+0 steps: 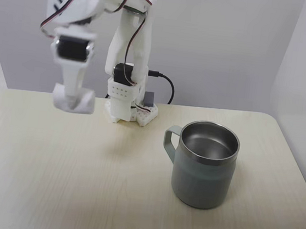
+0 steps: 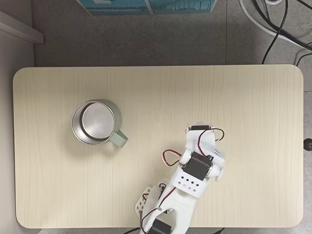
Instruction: Grasp a dressing and put it in the cup.
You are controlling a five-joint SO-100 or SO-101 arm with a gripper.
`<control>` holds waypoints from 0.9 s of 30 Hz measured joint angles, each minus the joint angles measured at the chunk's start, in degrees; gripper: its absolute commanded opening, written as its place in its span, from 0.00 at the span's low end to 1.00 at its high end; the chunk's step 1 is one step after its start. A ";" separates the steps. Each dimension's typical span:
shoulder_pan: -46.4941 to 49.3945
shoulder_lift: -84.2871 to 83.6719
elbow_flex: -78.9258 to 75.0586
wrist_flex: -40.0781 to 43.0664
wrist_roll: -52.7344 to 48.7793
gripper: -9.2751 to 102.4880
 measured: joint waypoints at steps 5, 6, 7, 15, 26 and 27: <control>-9.93 2.29 7.56 1.41 5.27 0.08; -12.13 2.55 8.17 1.41 6.15 0.08; -14.68 2.90 8.53 1.41 7.03 0.08; -34.45 5.54 8.61 1.32 11.25 0.08; -47.02 11.78 8.35 -2.02 13.89 0.08; -47.55 12.13 8.35 -2.64 14.06 0.08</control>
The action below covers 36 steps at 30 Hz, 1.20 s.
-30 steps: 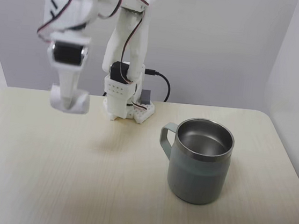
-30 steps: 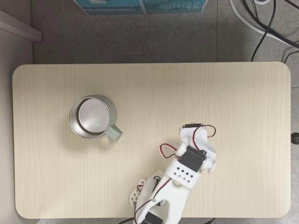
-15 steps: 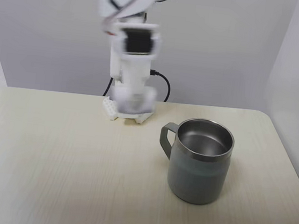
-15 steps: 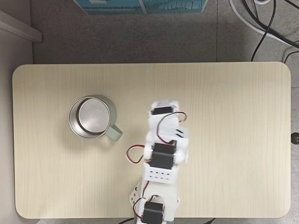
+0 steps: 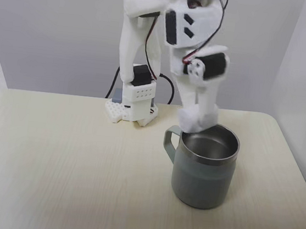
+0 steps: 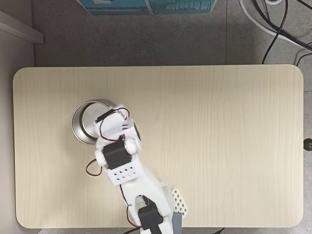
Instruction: Grasp a dressing and put it in the cup.
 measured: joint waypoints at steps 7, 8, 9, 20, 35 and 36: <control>-3.96 1.76 0.00 -0.70 1.32 0.10; -4.22 1.85 -0.09 -0.79 1.32 0.15; -4.66 1.85 -0.53 -0.79 1.32 0.19; -5.36 1.76 -3.08 -0.79 1.32 0.26; -9.05 1.14 -3.60 -0.79 2.55 0.26; -8.61 1.14 -3.60 -0.79 2.55 0.26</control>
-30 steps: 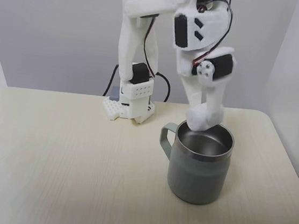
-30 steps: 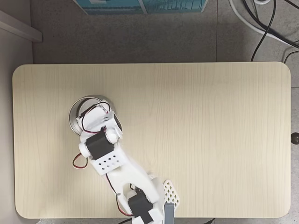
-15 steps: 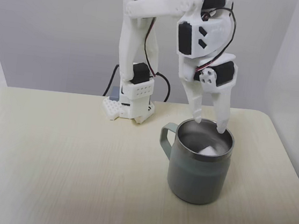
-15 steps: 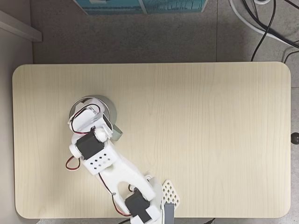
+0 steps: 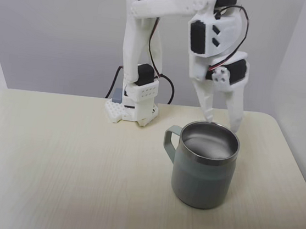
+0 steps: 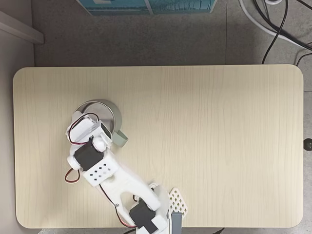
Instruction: Grasp a dressing and put it in the cup.
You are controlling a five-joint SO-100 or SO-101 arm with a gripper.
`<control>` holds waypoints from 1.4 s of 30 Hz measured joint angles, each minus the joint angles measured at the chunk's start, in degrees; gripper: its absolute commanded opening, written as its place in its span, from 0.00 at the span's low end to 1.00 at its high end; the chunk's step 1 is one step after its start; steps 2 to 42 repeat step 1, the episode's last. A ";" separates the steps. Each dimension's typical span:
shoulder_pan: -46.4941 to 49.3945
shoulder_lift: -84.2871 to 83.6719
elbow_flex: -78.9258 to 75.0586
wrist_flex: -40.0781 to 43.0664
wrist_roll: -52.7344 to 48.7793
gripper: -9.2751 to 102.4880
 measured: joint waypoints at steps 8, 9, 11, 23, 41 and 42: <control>0.26 0.00 0.00 0.00 -0.18 0.26; 0.26 0.00 0.00 0.00 -0.18 0.26; 0.26 0.00 0.00 0.00 -0.18 0.26; 0.26 0.00 0.00 0.00 -0.18 0.26; 0.26 0.00 0.00 0.00 -0.18 0.26; 0.26 0.00 0.00 0.00 -0.18 0.26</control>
